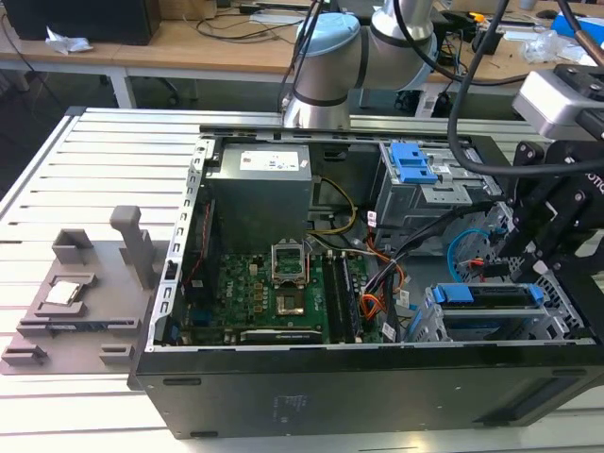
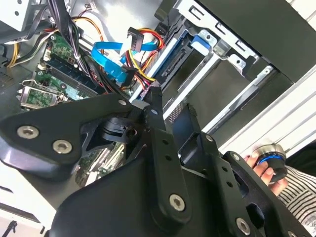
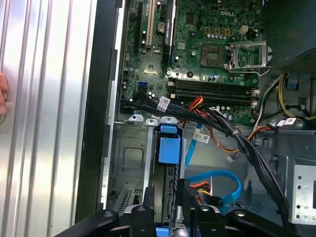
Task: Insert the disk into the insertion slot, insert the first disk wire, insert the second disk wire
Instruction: 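Insert the first disk wire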
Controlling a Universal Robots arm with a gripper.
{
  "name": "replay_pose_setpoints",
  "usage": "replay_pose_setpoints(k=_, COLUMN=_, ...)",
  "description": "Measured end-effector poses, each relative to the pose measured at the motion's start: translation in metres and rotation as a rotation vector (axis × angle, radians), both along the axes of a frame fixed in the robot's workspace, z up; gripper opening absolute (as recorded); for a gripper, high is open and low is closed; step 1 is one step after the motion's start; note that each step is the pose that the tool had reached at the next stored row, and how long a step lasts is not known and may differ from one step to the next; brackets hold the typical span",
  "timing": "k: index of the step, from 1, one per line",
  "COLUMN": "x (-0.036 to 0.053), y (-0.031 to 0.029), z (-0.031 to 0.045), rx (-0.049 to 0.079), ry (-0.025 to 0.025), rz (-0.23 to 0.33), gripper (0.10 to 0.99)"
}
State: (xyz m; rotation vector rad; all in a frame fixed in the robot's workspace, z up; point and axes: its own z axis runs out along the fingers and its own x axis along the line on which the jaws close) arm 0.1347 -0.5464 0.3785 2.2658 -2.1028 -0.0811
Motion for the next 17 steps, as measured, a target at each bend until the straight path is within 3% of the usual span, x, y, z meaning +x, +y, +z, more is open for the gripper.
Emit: replay_pose_setpoints(k=17, x=-0.0019, y=0.0002, z=-0.0141, rx=0.0, ry=0.0, rz=0.0, gripper=0.361)
